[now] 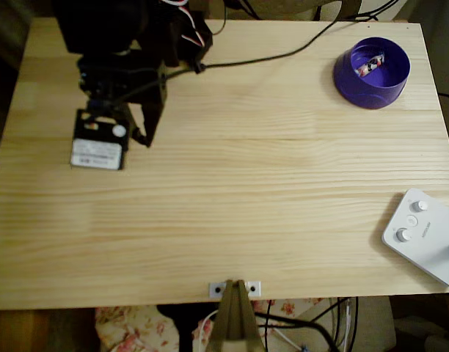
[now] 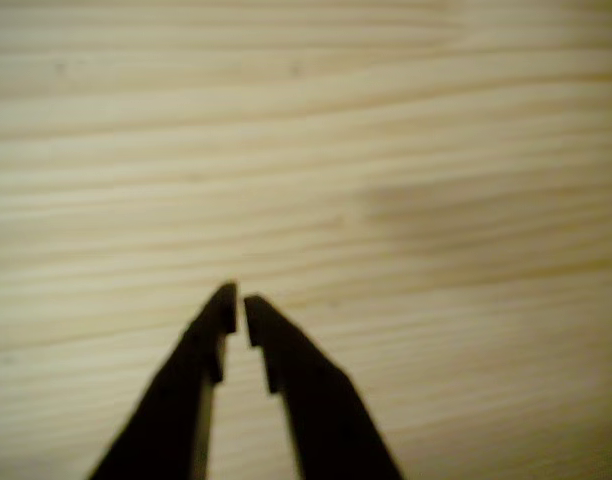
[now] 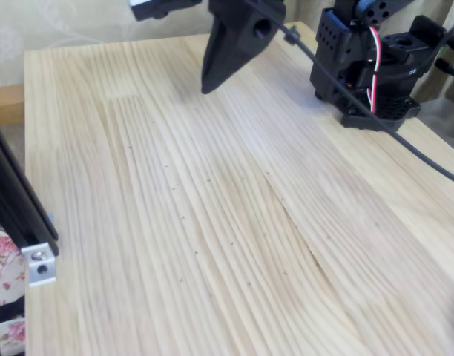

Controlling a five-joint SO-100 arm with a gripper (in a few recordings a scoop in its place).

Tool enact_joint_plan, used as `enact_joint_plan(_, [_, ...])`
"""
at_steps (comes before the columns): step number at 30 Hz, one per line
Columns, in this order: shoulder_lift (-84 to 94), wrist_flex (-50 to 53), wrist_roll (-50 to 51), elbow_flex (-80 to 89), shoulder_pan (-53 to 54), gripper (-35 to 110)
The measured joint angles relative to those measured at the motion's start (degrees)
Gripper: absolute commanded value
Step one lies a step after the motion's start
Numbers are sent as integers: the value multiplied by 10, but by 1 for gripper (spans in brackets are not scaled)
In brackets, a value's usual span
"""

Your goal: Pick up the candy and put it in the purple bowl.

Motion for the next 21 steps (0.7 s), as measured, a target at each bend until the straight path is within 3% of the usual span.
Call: enact_joint_plan(21, [283,45,1,174,2,-1])
